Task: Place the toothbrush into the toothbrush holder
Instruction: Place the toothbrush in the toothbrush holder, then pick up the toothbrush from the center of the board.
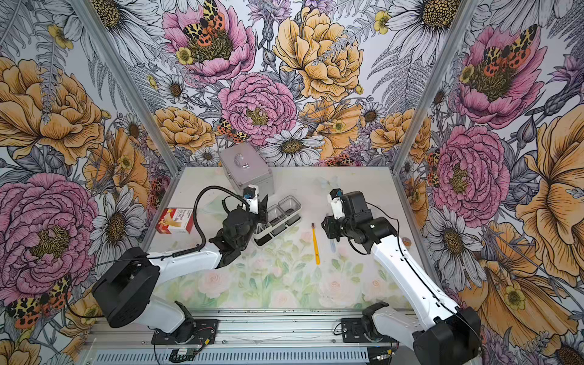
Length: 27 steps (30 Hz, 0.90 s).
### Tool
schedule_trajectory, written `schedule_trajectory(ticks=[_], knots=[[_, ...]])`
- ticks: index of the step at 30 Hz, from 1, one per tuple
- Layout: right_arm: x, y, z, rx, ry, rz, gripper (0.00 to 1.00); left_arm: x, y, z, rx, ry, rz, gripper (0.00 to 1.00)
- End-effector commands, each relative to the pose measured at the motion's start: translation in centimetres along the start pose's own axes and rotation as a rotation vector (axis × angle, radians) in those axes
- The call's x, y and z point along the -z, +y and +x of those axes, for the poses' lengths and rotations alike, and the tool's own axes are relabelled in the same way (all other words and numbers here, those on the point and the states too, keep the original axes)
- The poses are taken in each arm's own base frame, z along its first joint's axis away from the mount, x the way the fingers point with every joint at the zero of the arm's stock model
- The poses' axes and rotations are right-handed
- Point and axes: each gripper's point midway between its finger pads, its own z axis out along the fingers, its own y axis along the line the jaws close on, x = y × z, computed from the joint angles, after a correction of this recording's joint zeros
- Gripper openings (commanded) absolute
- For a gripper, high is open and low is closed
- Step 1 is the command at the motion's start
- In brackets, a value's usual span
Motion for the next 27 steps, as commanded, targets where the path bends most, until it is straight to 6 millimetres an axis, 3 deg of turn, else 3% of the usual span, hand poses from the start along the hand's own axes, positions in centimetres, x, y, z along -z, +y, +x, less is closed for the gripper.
schedule_trajectory(ticks=[1,8,12,16,19,21,27], knots=[[-0.7,-0.1,-0.1,0.011,0.005,0.007,0.39,1.2,-1.4,-2.8,0.009,-0.090,0.055,0.46],[-3.8,-1.7,1.9,-0.063,0.121,0.059,0.39,3.5,-4.0,-5.7,0.013,-0.118,0.120,0.55],[-6.2,-4.6,3.2,-0.152,0.213,0.148,0.36,4.7,-5.5,-6.7,0.015,-0.039,0.171,0.59],[-8.3,-7.0,3.5,-0.240,0.280,0.147,0.34,5.4,-6.5,-6.2,0.050,0.064,0.249,0.64],[-9.0,-8.7,3.2,-0.271,0.288,0.188,0.34,7.3,-10.2,-5.3,0.027,0.109,0.508,0.67],[-9.5,-9.4,3.1,-0.269,0.300,0.209,0.34,8.1,-11.5,-4.7,0.023,0.145,0.587,0.67],[-12.1,-11.5,3.6,-0.270,0.370,0.267,0.35,8.1,-12.6,-2.2,-0.010,0.253,0.631,0.68]])
